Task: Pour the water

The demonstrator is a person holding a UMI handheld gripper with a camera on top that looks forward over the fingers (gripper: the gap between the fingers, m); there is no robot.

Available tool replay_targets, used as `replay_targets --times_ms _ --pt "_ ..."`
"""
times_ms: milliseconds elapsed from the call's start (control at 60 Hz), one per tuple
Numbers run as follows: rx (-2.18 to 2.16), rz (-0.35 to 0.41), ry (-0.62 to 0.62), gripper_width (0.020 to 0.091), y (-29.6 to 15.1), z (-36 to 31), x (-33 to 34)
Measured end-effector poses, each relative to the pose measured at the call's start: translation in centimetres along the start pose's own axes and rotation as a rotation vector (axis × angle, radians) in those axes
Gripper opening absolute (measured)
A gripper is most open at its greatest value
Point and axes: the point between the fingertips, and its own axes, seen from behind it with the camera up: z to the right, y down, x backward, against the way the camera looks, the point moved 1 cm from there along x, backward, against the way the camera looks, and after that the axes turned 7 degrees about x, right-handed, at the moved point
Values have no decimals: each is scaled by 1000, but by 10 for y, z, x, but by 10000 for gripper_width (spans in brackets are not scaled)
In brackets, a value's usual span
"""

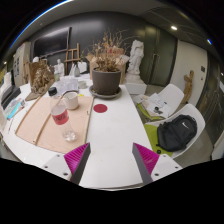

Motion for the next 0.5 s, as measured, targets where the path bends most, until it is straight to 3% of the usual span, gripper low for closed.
replay_targets --times_ms 300,500 --pt "11 12 -36 859 5 -71 -10" --pt "50 89 -68 858 -9 -142 -35"
